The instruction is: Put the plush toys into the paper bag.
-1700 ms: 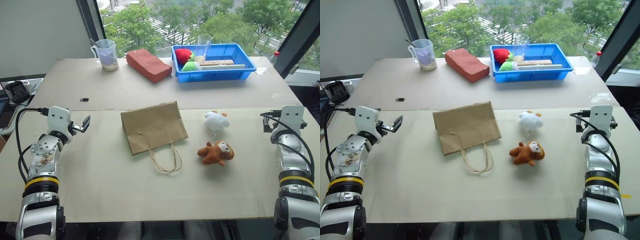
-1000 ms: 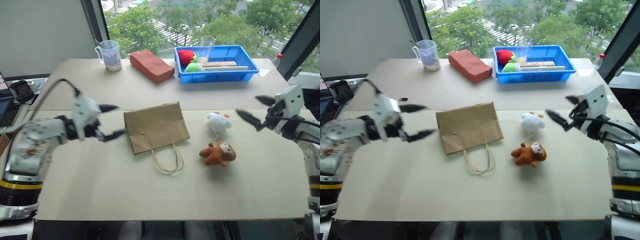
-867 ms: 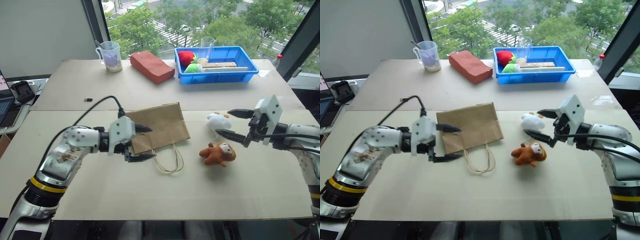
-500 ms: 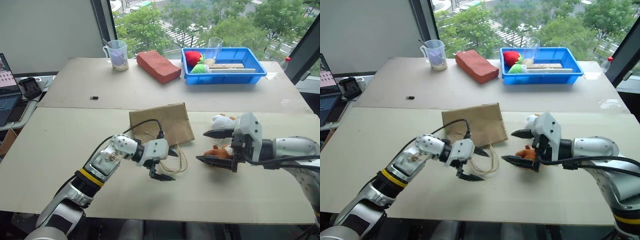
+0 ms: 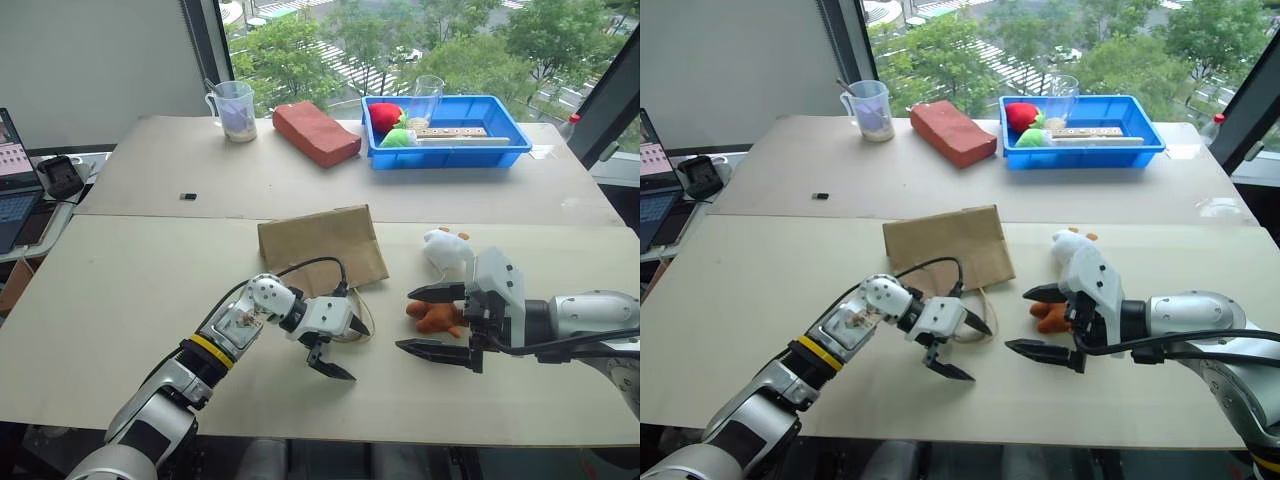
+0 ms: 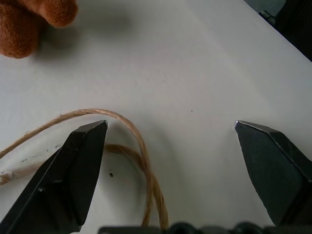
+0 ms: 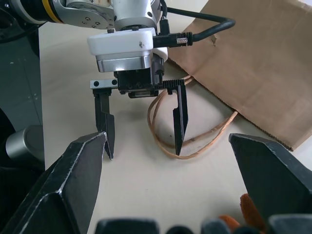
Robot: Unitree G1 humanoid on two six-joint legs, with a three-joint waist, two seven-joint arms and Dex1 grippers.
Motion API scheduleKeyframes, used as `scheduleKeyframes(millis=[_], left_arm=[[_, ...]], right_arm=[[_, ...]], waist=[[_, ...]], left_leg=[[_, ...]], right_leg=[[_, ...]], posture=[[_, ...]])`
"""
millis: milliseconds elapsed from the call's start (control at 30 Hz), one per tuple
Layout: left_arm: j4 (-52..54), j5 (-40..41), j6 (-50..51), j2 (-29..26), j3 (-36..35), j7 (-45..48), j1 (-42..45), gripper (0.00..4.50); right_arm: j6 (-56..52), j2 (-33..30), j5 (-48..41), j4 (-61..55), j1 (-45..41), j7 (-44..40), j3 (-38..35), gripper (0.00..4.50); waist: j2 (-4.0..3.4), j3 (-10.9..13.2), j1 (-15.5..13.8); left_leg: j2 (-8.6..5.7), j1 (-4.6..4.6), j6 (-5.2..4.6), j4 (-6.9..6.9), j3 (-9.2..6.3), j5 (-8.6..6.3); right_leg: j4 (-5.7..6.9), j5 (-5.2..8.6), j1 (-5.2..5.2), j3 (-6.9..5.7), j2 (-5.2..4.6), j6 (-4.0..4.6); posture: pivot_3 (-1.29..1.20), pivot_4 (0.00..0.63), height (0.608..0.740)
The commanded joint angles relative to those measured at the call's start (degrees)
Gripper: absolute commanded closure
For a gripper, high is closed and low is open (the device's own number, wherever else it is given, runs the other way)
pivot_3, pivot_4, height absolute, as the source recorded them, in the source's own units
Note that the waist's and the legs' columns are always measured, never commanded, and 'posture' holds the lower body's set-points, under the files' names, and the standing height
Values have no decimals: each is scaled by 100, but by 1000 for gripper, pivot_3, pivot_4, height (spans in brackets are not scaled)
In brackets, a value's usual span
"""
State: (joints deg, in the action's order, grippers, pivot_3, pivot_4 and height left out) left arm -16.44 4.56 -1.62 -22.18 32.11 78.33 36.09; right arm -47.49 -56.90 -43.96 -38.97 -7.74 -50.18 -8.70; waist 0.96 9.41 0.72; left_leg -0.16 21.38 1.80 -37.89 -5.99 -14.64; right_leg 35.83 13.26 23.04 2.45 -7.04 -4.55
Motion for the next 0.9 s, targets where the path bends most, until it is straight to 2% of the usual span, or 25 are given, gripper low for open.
scheduleKeyframes(millis=[33, 67, 200, 300, 333, 467, 667, 800, 900], left_arm=[[-109, -81, -203, 13, -62, 87, 37, 577], [-110, -76, -210, 27, -62, 95, 31, 889], [-103, -64, -168, 65, -123, 72, 57, 2722], [-118, -71, -103, 83, -186, 22, 105, 4287], [-159, -74, -71, 102, -242, -48, 132, 4453], [-76, 264, 640, 219, -603, -219, 246, 4453], [966, 1575, 3519, -23, -1621, -382, 683, 4453], [1367, 2238, 4886, -211, -2162, -676, 958, 4453], [1544, 2813, 6056, -297, -2633, -1010, 1257, 4500]], right_arm=[[104, -5, -17, -111, -38, 28, -165, 0], [138, 0, 13, -76, -26, 17, -148, 0], [222, 61, 83, 33, -65, 28, -91, 0], [283, 104, 136, 114, -99, 27, -56, 0], [313, 107, 175, 131, -90, 20, -48, 0], [352, 150, 262, 183, -95, 73, -63, 0], [524, 180, 703, 272, 115, 272, -143, 0], [682, 421, 1039, 349, 141, 561, 45, 0], [710, 901, 1225, 364, -22, 939, 397, 799]], waist=[[0, 0, -5], [0, 0, -6], [0, 0, -7], [0, 0, -5], [0, 0, -5], [1, 1, -7], [1, 1, 6], [0, 0, 22], [1, 1, 31]], left_leg=[[0, 0, 0, 0, 0, 0], [0, 0, 0, 0, 0, 0], [0, 0, 0, 0, 0, 0], [0, 0, 0, 0, 0, 0], [0, 0, 0, 0, 0, 0], [0, 1, 0, 0, 0, 0], [0, 2, 0, 0, -3, 0], [0, 1, -2, 0, -5, -1], [0, 0, -2, 0, -5, -1]], right_leg=[[0, 0, 0, 0, 0, 0], [0, 0, 0, 0, 0, 0], [-1, 0, 0, 0, 0, 0], [0, 0, 0, 0, 0, -1], [-1, 0, 0, 0, 0, -1], [0, 1, 0, -1, 0, -1], [5, 4, 4, -2, 0, -7], [5, 5, 3, -3, 0, -8], [6, 5, 4, -3, 0, -8]], posture=[[0, 150, 740], [0, 150, 740], [0, 150, 740], [0, 150, 740], [0, 150, 740], [0, 150, 740], [0, 150, 740], [0, 150, 740], [0, 150, 740]])
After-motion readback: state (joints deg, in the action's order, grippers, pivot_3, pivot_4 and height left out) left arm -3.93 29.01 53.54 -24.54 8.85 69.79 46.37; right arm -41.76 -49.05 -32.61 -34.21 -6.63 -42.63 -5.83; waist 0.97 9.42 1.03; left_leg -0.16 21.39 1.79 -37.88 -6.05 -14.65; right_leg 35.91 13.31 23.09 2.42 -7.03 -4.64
